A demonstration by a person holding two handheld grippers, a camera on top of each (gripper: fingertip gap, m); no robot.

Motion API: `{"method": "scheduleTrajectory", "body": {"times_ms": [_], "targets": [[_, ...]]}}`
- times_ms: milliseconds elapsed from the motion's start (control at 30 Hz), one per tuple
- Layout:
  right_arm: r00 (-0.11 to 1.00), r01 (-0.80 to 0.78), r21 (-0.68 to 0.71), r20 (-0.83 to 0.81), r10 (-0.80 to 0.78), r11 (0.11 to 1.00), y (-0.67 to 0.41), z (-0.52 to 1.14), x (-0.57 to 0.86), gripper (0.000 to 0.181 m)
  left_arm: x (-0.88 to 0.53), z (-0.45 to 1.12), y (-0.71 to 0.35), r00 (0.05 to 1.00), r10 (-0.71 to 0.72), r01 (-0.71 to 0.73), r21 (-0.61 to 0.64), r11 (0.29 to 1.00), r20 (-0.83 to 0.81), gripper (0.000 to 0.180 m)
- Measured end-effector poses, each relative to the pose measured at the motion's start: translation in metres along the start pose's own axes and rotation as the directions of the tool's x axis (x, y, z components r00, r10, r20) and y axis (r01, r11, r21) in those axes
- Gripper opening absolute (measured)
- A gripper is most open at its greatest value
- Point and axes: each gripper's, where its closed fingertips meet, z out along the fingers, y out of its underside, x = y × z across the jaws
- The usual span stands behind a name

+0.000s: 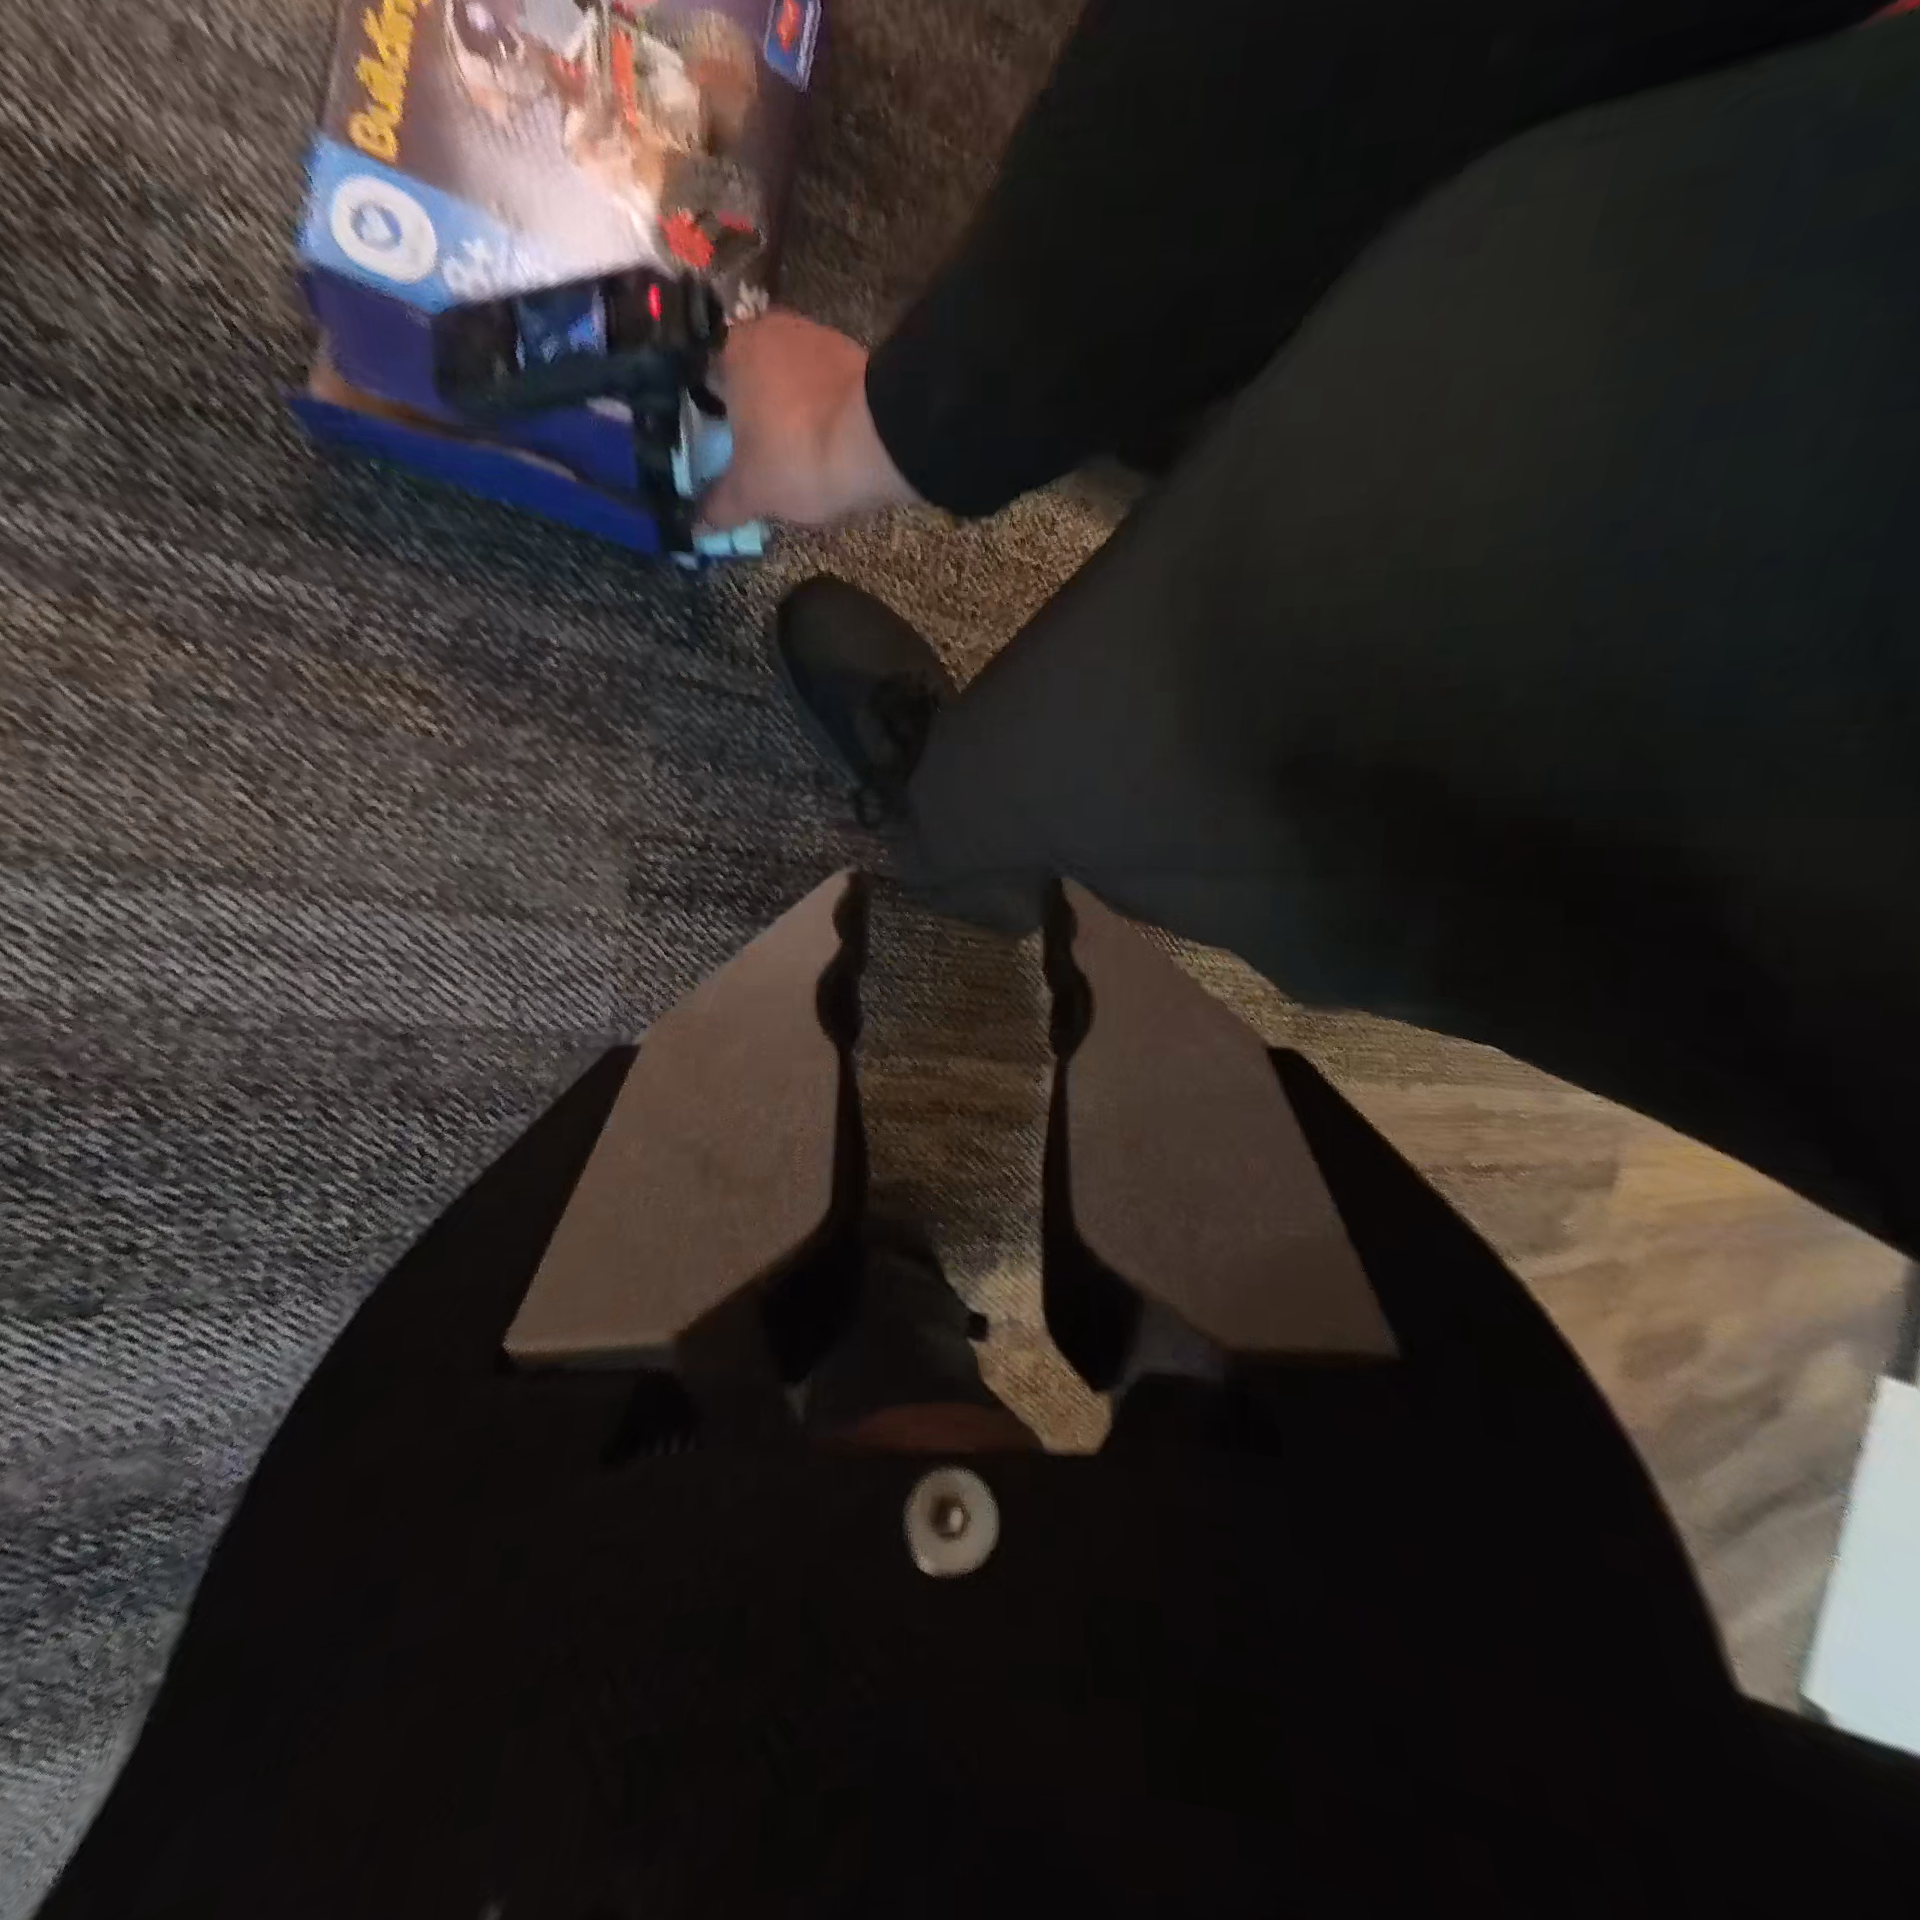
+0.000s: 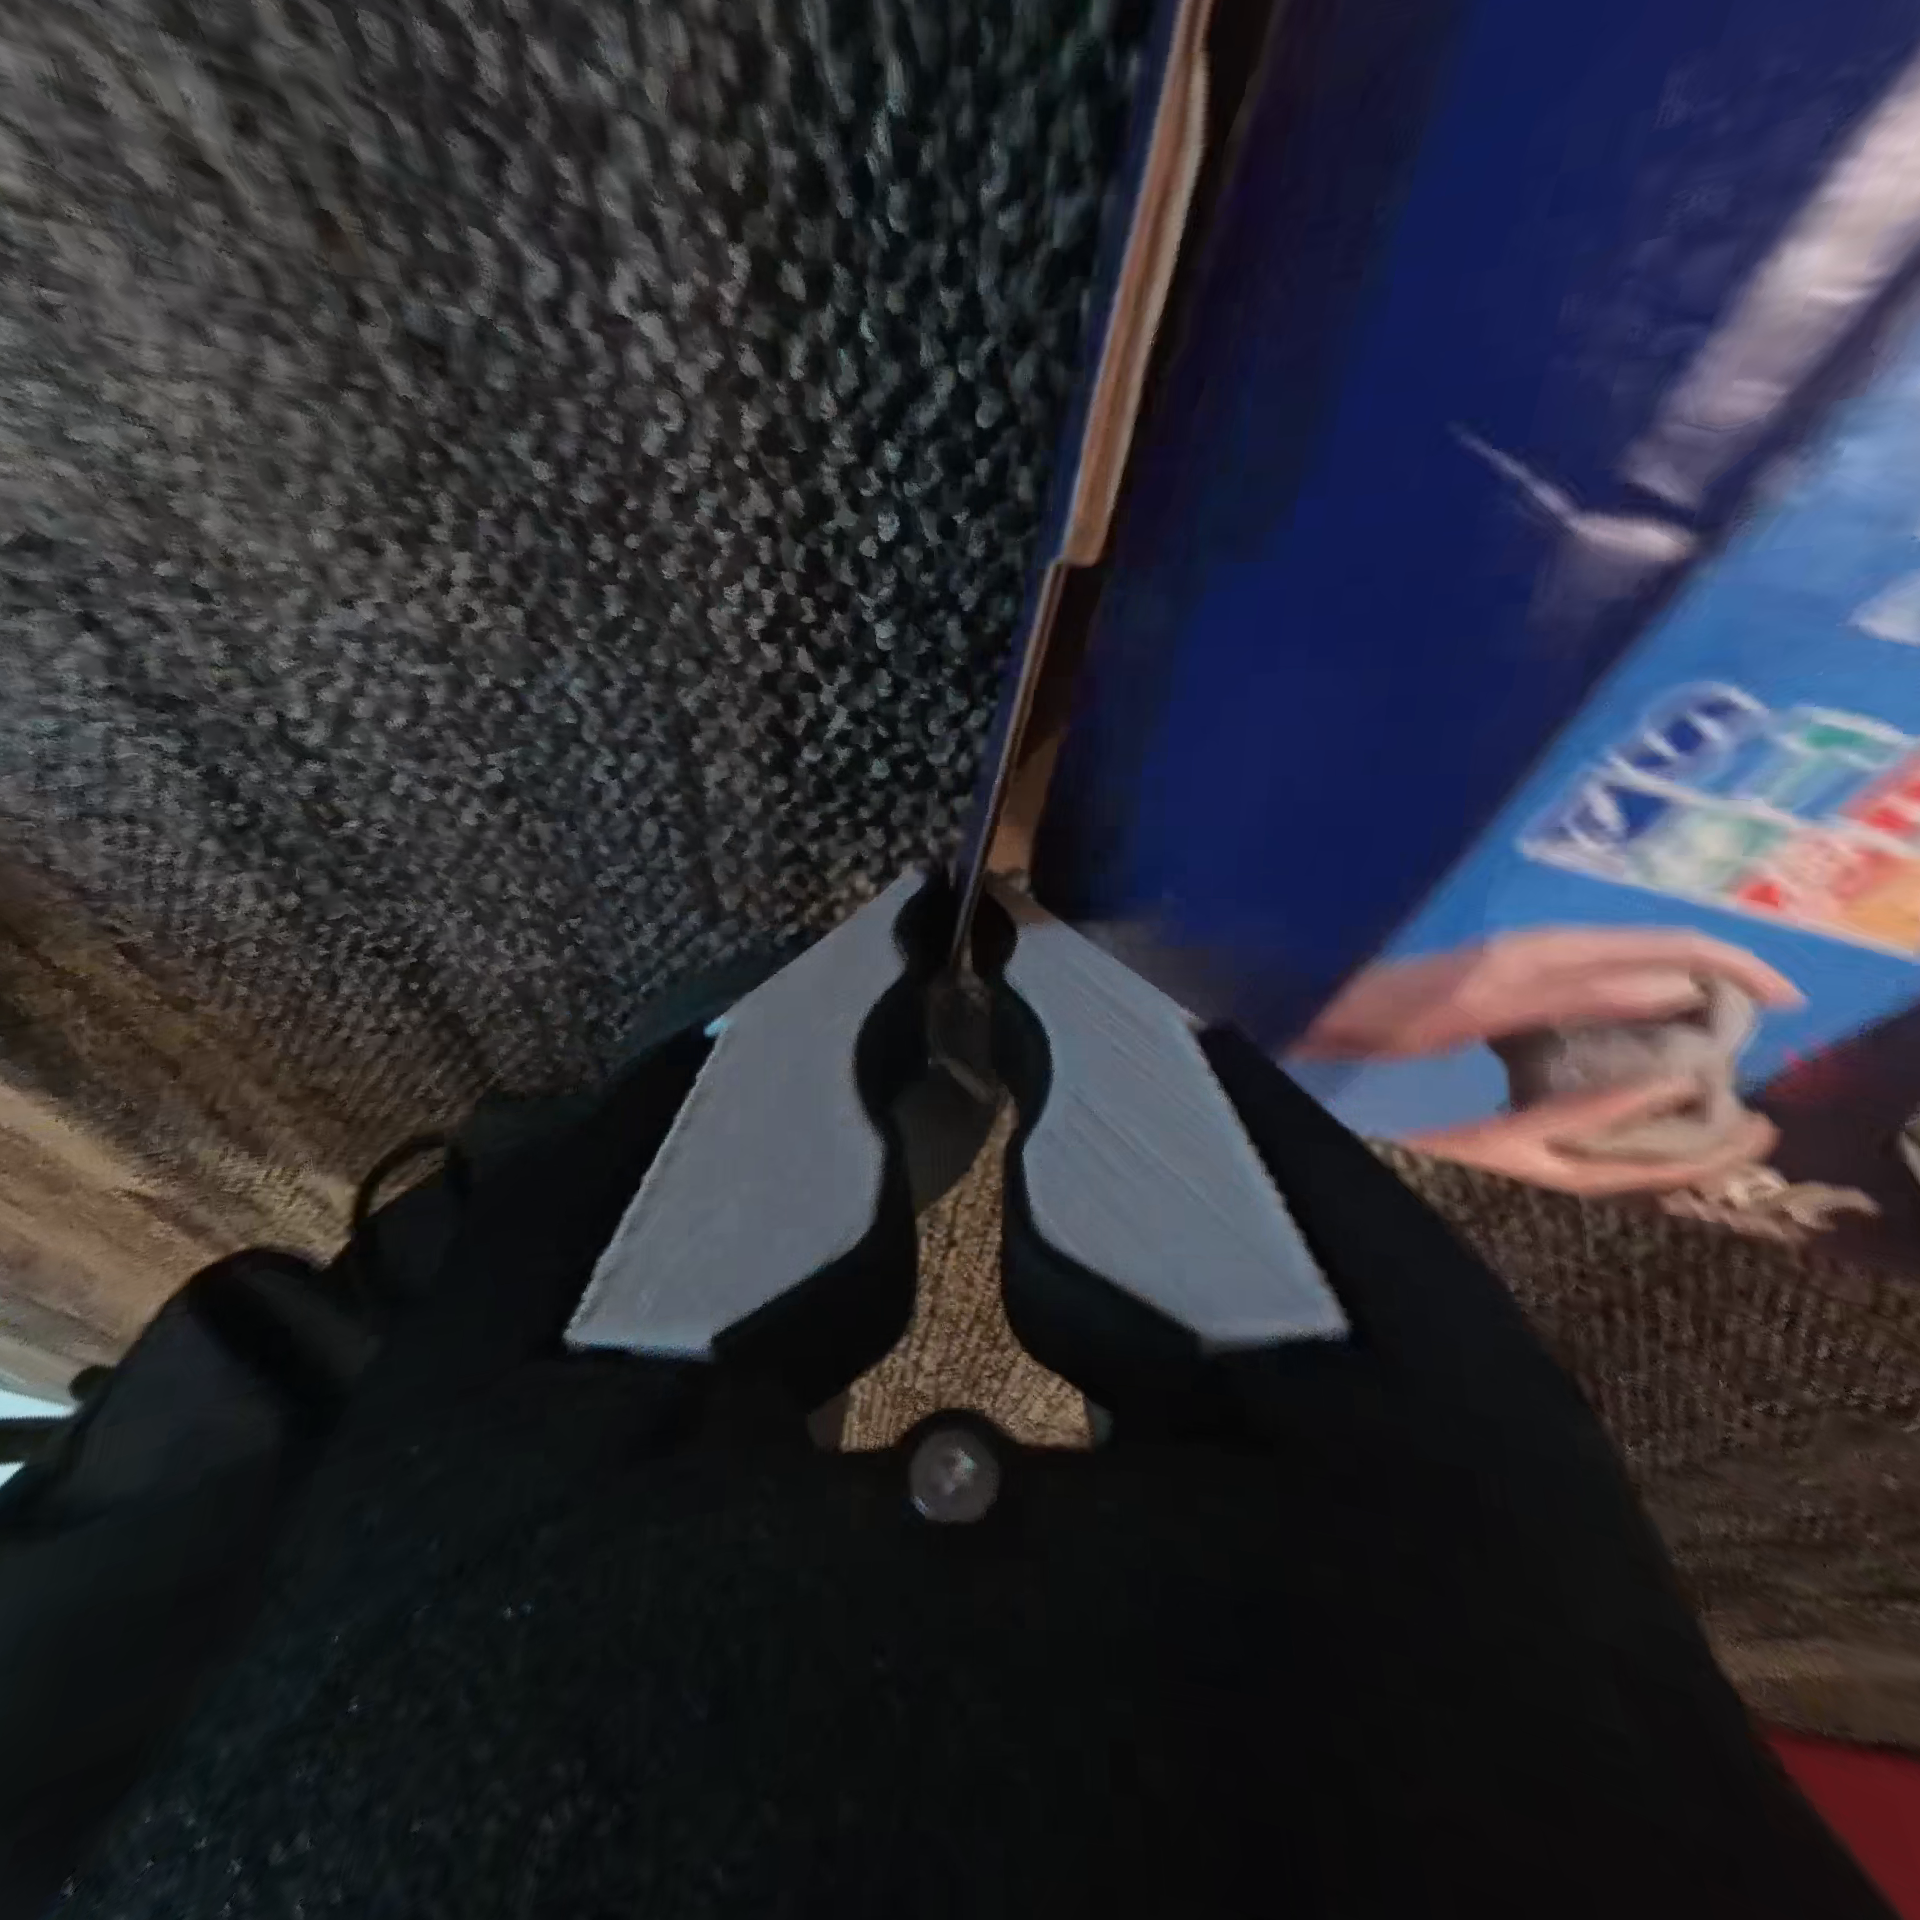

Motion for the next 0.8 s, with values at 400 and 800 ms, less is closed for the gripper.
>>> {"method": "scheduleTrajectory", "body": {"times_ms": [400,800], "targets": [[0.799,-0.599,0.486,0.415,0.435,0.637,0.055,-0.458,0.005,0.001,0.035,-0.113,-0.093,0.993,0.101,-0.113,-0.263,0.958,-0.057,0.027],[0.758,-0.636,0.694,0.480,0.441,0.339,0.160,-0.820,-0.017,0.000,-0.063,-0.201,-0.202,0.923,0.378,-0.380,-0.302,0.874,-0.067,0.026]]}}
